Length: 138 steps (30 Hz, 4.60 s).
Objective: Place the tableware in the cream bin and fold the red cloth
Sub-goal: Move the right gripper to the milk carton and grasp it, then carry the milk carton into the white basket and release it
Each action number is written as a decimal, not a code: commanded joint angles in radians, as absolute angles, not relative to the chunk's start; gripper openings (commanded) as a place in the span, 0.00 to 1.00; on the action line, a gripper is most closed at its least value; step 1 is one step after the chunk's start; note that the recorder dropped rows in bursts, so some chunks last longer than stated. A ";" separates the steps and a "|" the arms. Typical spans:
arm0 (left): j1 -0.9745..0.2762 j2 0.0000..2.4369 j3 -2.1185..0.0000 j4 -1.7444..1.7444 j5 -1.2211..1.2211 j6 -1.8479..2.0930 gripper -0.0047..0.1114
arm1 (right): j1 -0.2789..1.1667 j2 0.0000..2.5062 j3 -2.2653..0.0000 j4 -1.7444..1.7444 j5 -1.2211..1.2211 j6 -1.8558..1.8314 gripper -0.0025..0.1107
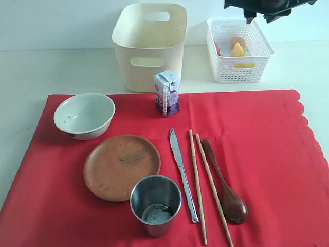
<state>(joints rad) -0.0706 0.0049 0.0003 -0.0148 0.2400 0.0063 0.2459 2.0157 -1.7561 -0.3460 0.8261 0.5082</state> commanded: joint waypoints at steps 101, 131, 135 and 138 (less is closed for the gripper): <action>-0.069 0.000 0.000 -0.014 0.238 0.007 0.05 | 0.391 1.814 -1.414 -0.631 0.530 0.568 0.02; -0.069 0.000 0.000 -0.014 0.238 0.007 0.05 | 0.184 2.055 -1.414 -0.598 -0.085 0.640 0.02; -0.069 0.000 0.000 -0.014 0.238 0.007 0.05 | 0.184 2.056 -1.414 -0.598 -0.087 0.640 0.02; -0.069 0.000 0.000 -0.014 0.238 0.007 0.05 | 0.184 2.056 -1.414 -0.598 -0.087 0.640 0.02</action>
<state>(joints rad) -0.0706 0.0049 0.0003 -0.0148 0.2400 0.0063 0.1869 2.0642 -1.4077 -0.6006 -0.0386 0.6404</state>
